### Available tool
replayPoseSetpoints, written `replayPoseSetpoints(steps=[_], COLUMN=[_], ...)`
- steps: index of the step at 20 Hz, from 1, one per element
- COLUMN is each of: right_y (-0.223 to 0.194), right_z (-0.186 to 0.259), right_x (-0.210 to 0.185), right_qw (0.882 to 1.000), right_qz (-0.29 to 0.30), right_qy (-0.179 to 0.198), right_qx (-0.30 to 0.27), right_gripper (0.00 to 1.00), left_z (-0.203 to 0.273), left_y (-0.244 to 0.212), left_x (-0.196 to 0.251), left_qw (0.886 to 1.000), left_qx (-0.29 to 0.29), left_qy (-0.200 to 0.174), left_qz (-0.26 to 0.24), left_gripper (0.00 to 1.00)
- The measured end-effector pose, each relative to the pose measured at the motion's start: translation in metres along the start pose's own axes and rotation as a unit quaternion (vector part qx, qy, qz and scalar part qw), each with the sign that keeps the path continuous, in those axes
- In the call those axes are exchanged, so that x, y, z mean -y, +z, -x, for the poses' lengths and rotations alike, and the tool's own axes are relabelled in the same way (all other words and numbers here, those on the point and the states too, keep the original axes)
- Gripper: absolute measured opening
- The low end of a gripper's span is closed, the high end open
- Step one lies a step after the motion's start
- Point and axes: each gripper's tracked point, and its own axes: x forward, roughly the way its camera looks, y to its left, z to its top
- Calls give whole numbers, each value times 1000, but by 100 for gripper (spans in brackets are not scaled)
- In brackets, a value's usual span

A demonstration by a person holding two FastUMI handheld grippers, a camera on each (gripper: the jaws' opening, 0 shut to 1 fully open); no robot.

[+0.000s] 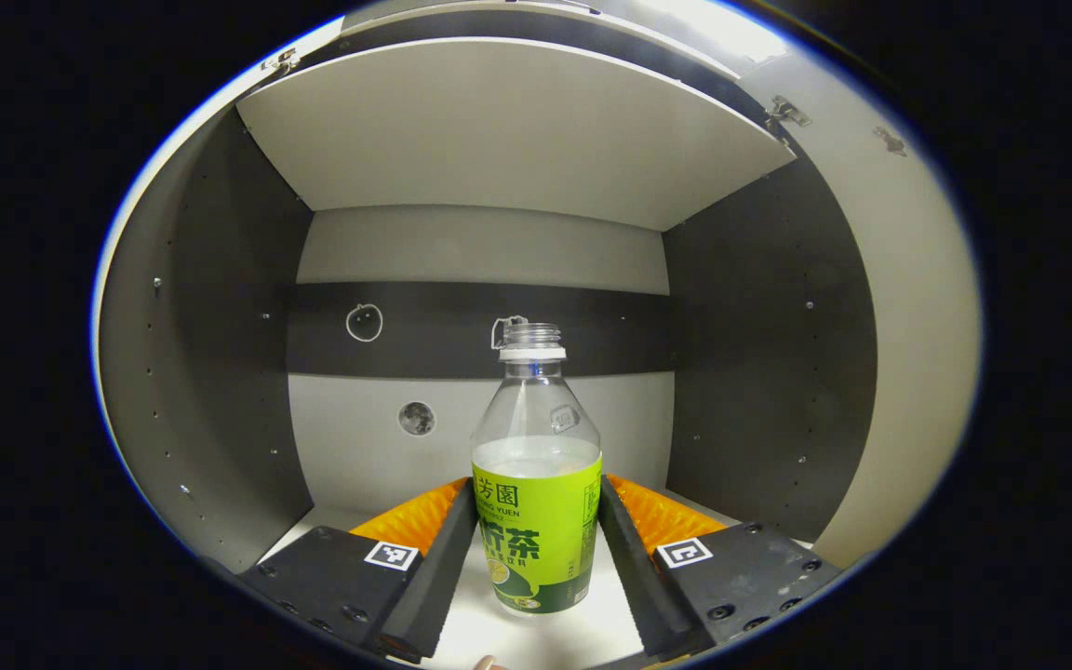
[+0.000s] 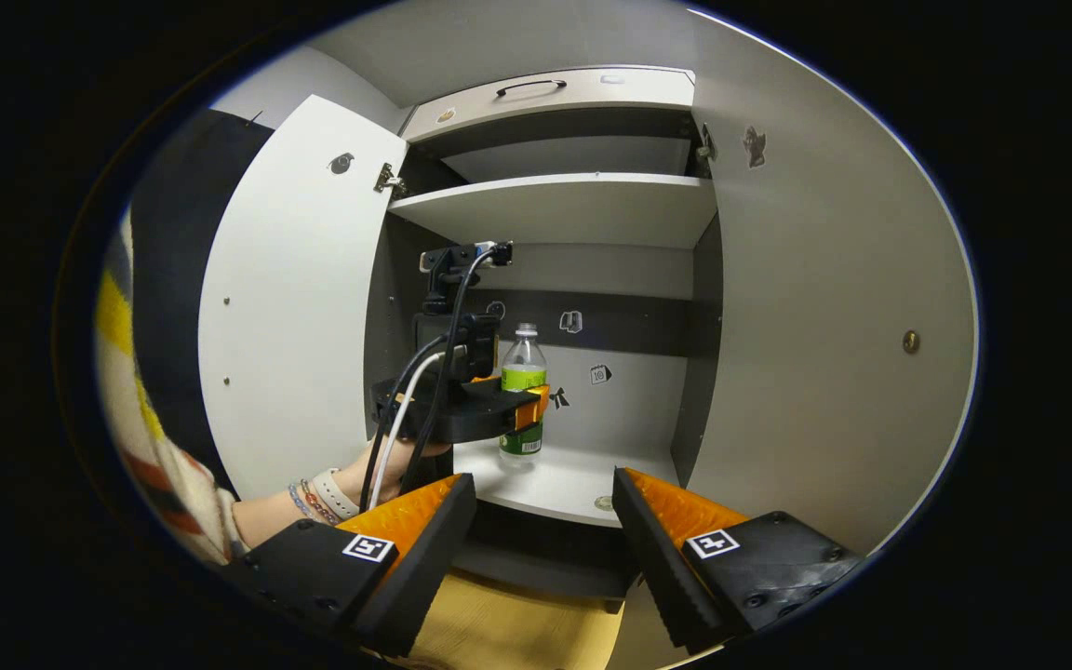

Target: Grasp the bottle in the cabinet with the left hand and place it on the coaster, then close the right door with the right hand and the left door with the left hand.

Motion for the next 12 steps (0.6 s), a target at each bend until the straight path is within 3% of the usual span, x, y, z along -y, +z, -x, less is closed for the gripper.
replayPoseSetpoints(steps=[12], right_y=[11], right_z=[67], right_x=[-26], right_qw=[1000], right_qz=[15], right_qy=[-21], right_qx=[9], right_gripper=[98], left_z=[111], left_y=[16], left_x=[13], left_qw=[1000], left_qx=[11], left_qy=[-19], left_qz=[14], left_gripper=[78])
